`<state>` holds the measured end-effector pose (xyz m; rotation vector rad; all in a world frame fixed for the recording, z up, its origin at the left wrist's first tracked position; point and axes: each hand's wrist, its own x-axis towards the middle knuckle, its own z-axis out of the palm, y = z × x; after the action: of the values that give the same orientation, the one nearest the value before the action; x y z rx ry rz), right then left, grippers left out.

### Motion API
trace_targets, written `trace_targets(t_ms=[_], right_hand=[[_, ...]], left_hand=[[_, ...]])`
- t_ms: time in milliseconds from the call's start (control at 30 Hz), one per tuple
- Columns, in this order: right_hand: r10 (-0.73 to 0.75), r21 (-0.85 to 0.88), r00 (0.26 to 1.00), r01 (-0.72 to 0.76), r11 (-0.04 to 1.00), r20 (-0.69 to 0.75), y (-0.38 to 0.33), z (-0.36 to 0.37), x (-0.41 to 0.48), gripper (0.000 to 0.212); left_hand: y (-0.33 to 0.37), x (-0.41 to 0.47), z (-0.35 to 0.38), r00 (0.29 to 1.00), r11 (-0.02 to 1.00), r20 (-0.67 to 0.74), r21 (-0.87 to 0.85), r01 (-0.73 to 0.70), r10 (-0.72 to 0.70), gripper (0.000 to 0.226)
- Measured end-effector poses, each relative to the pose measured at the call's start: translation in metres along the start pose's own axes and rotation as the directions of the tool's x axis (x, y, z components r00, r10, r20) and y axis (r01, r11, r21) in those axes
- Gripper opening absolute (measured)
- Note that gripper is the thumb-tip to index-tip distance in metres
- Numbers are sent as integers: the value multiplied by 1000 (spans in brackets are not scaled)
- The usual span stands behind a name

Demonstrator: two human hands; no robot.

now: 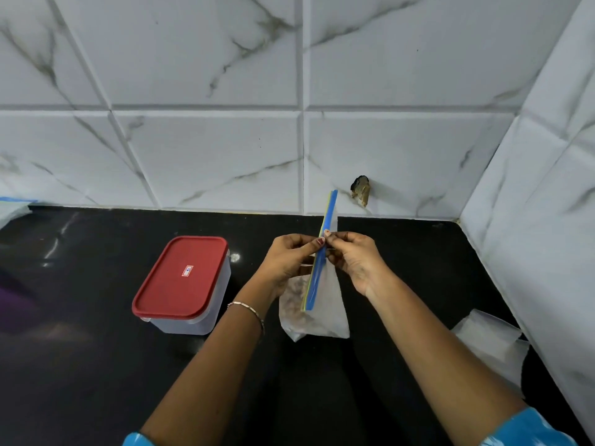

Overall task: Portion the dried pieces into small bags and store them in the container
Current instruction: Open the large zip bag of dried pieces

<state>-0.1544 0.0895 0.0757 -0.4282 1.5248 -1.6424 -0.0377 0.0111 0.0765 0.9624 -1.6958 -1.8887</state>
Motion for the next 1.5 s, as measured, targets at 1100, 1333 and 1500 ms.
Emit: trace_targets(t_ms=[1100,1333,1500], right_hand=[[-351,-457,930,361,813,110,-102,11,-16,8],[-401,-530,915,366,765,54,-106,-11,-5,14],[-497,-744,865,373,554,64,-113,-21,-2,15]], left_hand=[[83,-15,4,965,994,-248,-52,-97,81,15],[72,-22,-9,942,994,-327,-55,-95,72,18],[66,-33,-19,933,994,-345,-4,-112,103,16]])
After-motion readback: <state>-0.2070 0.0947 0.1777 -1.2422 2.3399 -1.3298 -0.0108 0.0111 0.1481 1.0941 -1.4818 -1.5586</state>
